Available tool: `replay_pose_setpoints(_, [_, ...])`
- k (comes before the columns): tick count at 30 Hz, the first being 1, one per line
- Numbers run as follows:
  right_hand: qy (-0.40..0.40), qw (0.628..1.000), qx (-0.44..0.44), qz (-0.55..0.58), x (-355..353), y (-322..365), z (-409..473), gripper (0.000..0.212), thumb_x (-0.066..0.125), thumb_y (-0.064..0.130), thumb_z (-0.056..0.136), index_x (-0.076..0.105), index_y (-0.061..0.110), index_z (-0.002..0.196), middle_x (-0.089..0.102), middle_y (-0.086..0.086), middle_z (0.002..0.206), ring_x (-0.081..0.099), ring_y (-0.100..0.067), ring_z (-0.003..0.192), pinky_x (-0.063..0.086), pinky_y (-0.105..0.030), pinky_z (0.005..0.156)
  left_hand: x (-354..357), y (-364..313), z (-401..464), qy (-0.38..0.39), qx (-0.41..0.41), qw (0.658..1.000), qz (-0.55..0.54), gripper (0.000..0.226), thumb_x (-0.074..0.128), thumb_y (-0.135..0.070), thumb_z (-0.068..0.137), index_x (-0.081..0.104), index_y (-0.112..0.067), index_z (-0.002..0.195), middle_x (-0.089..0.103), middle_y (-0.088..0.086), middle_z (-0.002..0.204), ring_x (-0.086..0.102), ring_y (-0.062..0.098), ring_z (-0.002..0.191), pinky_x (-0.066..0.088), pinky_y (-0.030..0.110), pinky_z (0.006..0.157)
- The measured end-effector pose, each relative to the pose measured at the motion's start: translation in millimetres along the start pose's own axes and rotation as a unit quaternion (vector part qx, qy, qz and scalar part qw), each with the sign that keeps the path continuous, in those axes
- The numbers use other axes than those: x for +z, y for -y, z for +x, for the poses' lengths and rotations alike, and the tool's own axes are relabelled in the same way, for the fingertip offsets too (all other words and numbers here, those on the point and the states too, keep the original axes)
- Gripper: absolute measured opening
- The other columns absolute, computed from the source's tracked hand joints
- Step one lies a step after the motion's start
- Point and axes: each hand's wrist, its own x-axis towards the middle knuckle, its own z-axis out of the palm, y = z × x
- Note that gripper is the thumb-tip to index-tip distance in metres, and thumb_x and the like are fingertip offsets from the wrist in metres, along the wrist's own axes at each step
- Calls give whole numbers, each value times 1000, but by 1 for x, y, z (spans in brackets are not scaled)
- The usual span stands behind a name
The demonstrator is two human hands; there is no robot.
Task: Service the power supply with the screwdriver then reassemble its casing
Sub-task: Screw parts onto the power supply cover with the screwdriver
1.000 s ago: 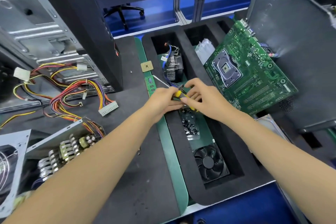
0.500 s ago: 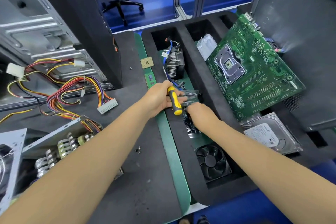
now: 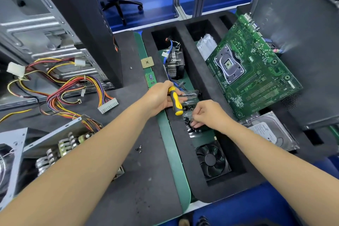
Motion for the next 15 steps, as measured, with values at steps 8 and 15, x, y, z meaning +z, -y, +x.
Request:
replay_pose_setpoints(8, [41, 988, -79, 127, -41, 38, -46, 5, 69, 5, 84, 70, 0, 84, 65, -8, 62, 59, -12, 55, 48, -18, 51, 0, 1, -9, -10, 12, 1000, 25, 43, 29, -17, 106, 57, 3, 80, 64, 24, 113, 66, 41, 102, 56, 46, 88])
replay_pose_setpoints(15, [-27, 963, -247, 104, -18, 78, -83, 11, 73, 1, 78, 70, 12, 82, 68, -4, 69, 61, -20, 55, 54, -27, 56, -11, -7, -46, -23, 37, 998, 34, 36, 32, -18, 105, 56, 4, 91, 62, 25, 107, 73, 30, 72, 61, 39, 62])
